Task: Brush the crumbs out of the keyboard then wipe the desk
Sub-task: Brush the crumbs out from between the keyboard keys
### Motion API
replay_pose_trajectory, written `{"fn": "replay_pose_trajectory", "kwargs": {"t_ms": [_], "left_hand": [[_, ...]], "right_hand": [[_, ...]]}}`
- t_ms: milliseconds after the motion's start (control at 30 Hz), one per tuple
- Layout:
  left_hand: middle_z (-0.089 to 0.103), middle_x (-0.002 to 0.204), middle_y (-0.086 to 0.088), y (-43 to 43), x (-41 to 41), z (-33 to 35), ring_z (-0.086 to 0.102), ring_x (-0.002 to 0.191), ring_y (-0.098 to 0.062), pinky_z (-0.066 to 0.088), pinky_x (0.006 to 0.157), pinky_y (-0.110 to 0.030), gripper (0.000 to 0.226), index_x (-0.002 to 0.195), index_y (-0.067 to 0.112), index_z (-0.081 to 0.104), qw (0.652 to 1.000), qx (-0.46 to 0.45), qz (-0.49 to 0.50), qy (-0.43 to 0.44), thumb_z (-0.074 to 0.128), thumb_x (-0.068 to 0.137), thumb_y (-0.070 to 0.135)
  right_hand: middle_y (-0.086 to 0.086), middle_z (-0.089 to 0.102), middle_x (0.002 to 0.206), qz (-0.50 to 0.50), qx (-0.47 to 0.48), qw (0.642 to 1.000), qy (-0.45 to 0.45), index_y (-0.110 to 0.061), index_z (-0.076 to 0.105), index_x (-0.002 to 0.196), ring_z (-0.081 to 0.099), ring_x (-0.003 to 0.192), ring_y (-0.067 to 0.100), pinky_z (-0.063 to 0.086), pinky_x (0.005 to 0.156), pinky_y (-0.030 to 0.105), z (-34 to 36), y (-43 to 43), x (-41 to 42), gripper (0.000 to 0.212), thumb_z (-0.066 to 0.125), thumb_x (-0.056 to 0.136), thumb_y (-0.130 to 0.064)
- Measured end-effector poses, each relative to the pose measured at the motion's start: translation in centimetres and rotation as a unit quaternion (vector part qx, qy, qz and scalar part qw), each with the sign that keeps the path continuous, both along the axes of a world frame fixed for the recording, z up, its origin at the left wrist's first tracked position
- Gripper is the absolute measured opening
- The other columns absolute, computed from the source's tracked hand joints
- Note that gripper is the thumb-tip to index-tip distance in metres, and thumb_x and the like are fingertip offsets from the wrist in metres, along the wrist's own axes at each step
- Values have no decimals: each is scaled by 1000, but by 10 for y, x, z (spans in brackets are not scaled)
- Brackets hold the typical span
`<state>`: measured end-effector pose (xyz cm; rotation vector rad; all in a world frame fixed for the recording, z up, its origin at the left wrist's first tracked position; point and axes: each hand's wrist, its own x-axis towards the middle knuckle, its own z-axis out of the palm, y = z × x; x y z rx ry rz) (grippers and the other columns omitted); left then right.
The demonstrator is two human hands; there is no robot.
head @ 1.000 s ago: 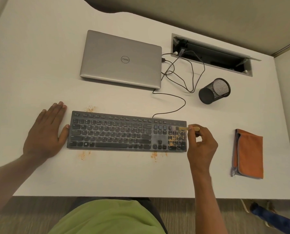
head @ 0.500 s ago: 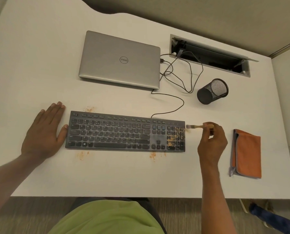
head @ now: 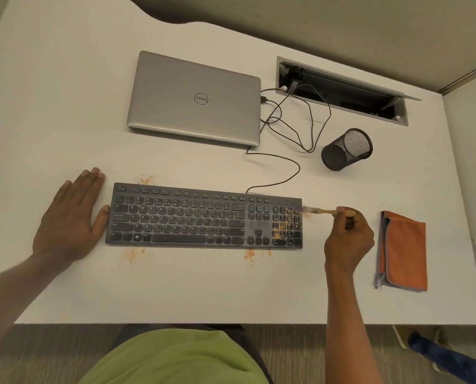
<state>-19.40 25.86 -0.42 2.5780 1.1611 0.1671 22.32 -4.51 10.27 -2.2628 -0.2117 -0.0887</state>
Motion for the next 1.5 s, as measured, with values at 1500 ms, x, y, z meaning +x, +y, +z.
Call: {"fn": "replay_pose_trajectory", "kwargs": {"t_ms": [1500], "left_hand": [[22, 177, -5, 1, -2, -4, 18, 165, -21, 11, 135, -43, 71, 170, 10, 24, 1000, 12, -8, -11, 29, 107, 43]], "right_hand": [[9, 68, 65, -129, 81, 988, 39, -8, 78, 82, 56, 56, 6, 39, 56, 7, -1, 8, -45, 18, 68, 94, -18]]}}
